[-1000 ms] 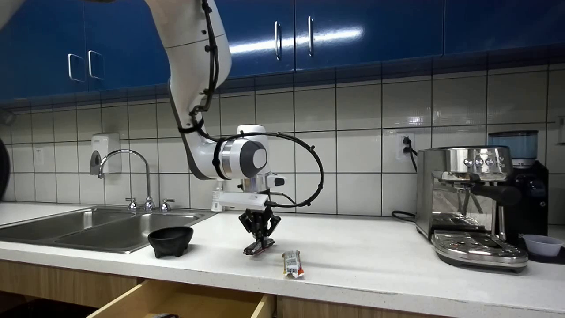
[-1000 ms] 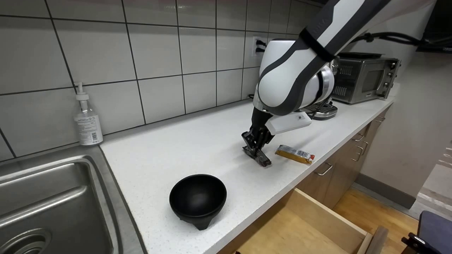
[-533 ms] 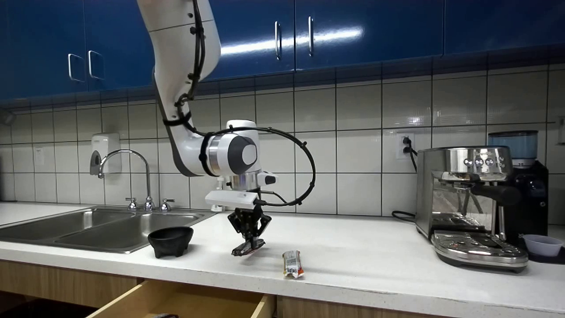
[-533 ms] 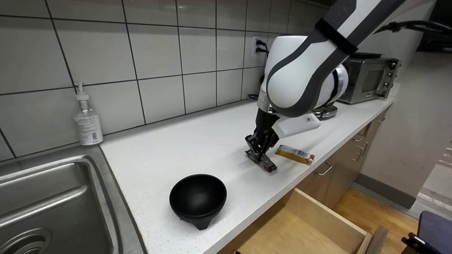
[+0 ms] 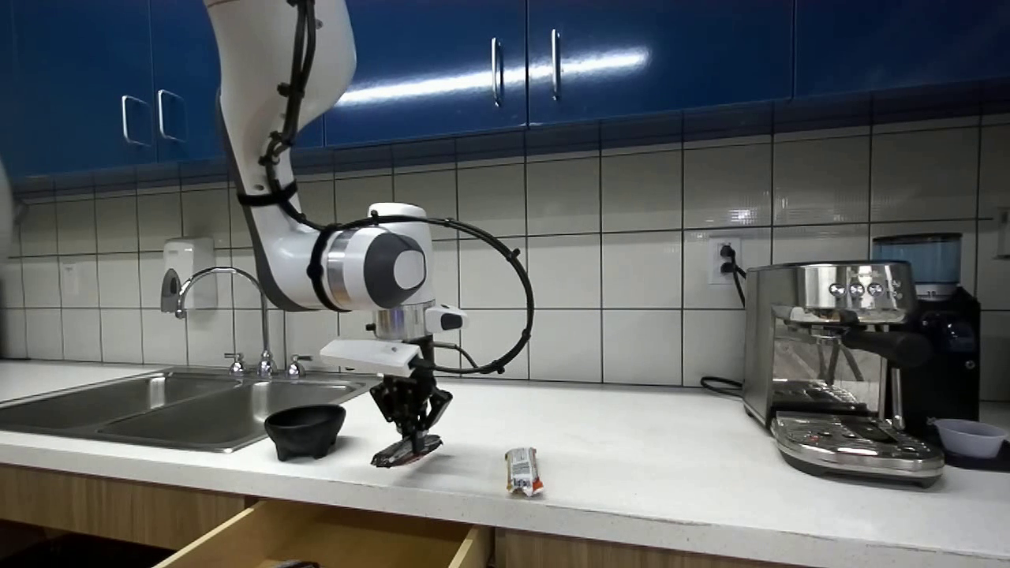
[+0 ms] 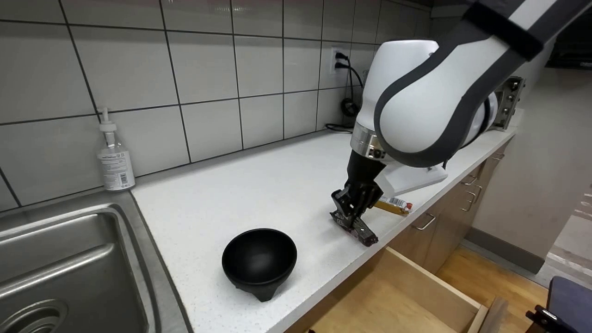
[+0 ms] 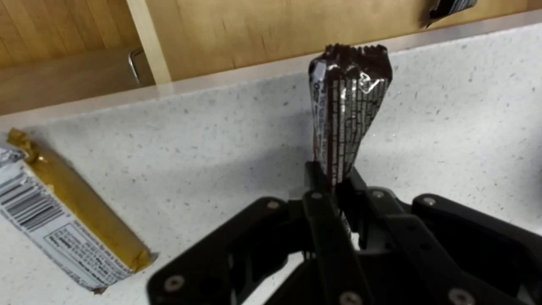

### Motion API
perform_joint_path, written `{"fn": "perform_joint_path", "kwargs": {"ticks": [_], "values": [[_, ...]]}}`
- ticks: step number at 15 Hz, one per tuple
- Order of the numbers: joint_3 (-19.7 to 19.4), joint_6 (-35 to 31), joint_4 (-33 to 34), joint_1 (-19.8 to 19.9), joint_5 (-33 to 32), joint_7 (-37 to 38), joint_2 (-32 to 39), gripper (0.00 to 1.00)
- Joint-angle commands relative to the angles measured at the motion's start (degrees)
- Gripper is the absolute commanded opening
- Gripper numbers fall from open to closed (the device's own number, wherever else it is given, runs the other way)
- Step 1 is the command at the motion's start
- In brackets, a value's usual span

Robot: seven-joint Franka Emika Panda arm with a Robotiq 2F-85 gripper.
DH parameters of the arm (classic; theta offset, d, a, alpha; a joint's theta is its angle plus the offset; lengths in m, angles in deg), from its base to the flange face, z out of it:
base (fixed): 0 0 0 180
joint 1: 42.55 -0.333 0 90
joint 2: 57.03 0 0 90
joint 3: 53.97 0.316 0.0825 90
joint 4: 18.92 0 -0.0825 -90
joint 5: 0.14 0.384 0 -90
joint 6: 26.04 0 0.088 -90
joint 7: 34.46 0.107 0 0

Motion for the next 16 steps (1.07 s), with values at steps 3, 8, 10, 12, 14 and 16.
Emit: {"fn": "perform_joint_path", "kwargs": {"ticks": [3, 8, 10, 12, 14, 16], "values": [[-0.1, -2.4, -9.8, -3.6, -2.9, 8.9, -9.2, 0.04], [0.7, -1.8, -14.8, -5.4, -10.4, 21.1, -13.8, 0.04], [1.6, -1.1, -16.3, -5.3, -13.9, 26.4, -15.0, 0.04], [2.8, -0.3, -17.5, -5.0, -15.7, 30.6, -15.6, 0.04], [4.0, 0.3, -18.5, -4.8, -16.7, 34.1, -16.0, 0.04], [4.8, 0.7, -19.3, -4.8, -17.1, 37.0, -16.1, 0.04]]}}
